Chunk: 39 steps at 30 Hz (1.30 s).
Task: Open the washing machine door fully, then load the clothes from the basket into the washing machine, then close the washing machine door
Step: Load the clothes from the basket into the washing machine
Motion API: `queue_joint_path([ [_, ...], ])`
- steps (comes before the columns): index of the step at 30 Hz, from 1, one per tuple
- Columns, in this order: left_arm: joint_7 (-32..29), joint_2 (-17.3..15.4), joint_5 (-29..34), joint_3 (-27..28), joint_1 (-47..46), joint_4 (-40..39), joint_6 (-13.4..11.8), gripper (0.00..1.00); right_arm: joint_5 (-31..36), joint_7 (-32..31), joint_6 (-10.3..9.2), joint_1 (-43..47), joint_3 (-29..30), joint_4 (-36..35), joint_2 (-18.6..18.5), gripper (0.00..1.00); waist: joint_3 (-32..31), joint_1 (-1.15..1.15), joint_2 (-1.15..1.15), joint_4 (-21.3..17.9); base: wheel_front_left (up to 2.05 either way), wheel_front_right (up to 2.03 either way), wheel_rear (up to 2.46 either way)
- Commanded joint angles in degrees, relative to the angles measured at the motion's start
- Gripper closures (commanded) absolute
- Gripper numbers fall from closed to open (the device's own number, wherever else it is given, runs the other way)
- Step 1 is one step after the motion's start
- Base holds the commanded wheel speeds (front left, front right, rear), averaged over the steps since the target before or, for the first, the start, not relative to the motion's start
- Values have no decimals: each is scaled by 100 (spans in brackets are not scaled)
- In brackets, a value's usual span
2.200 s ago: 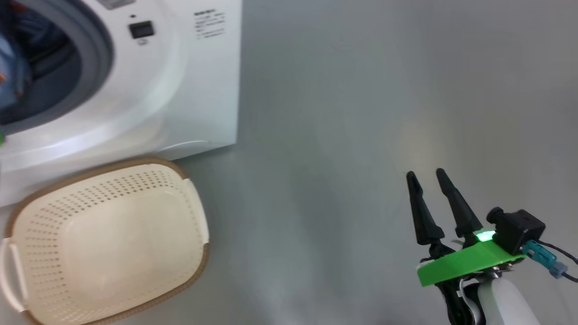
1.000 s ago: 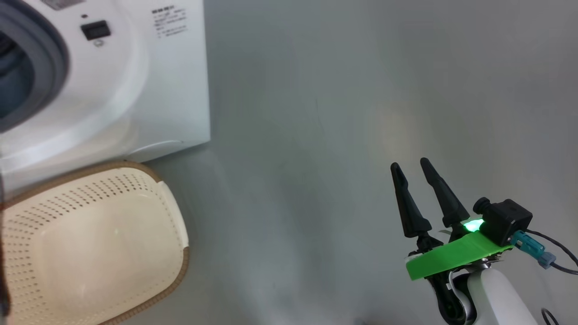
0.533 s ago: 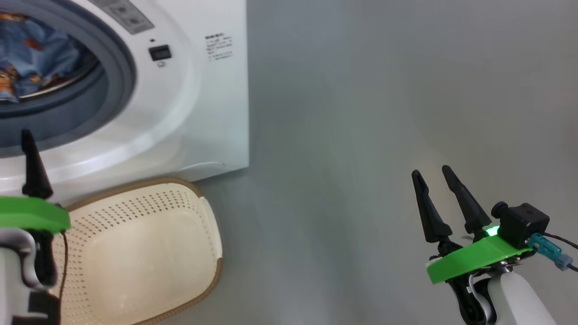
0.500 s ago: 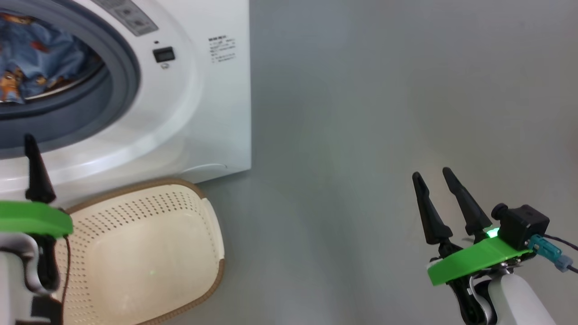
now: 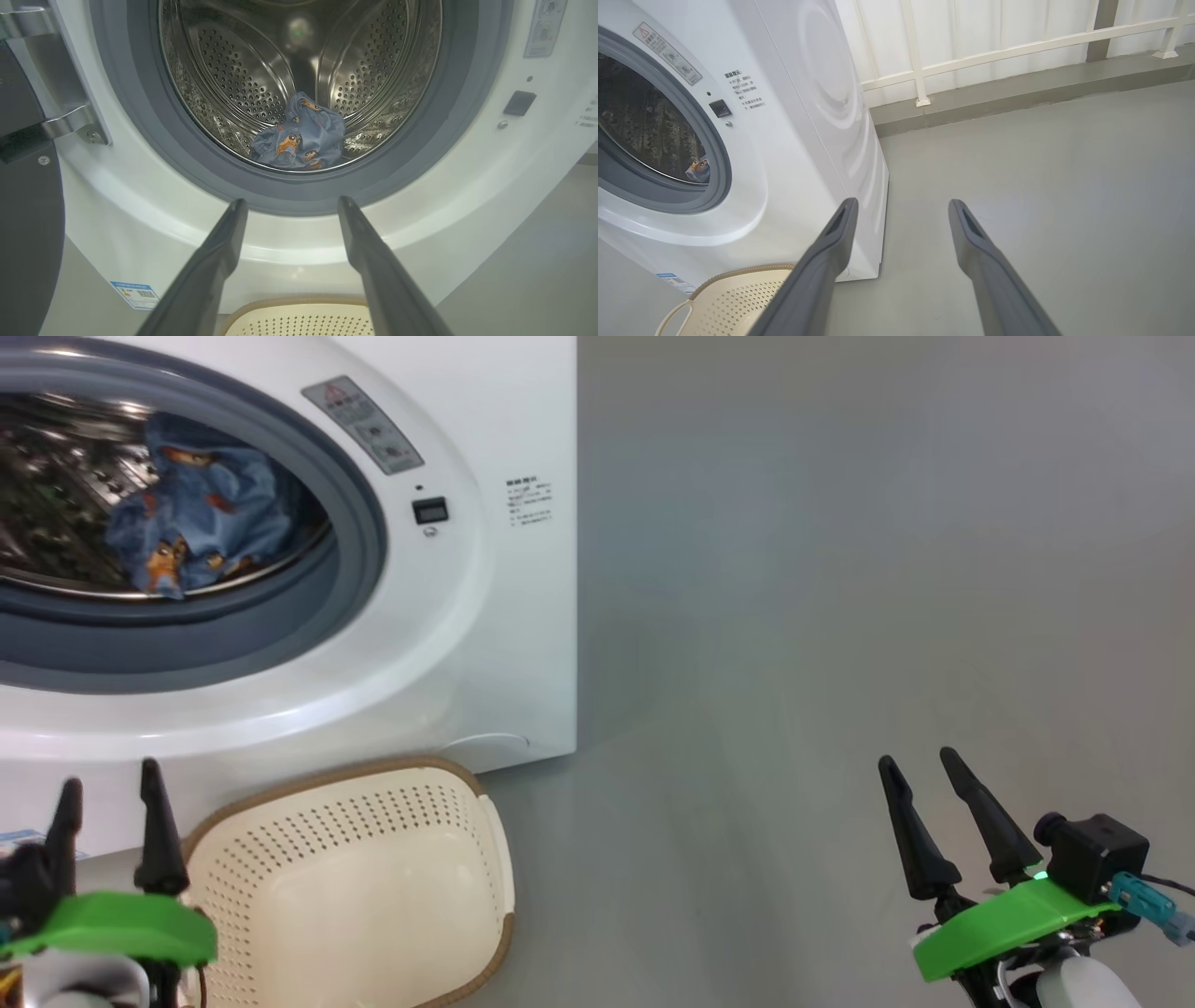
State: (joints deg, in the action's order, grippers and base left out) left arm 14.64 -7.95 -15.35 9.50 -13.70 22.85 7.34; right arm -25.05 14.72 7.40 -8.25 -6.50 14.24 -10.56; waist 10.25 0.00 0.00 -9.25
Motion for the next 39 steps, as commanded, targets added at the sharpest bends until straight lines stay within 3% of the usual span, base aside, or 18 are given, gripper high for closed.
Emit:
queue_joint_path([
  [1,36,-149,37,155,14,-170,14,0,-38,28,9,42,-88,-109,-82,0,-160,0,0,120,0,0,0],
  [21,36,112,-48,41,1471,-926,14,0,-112,28,9,640,30,-124,-291,0,-818,0,0,410,0,0,0],
  [39,36,153,-95,46,1608,-1071,14,0,-122,28,9,674,55,-180,-321,0,-829,0,0,408,0,0,0],
])
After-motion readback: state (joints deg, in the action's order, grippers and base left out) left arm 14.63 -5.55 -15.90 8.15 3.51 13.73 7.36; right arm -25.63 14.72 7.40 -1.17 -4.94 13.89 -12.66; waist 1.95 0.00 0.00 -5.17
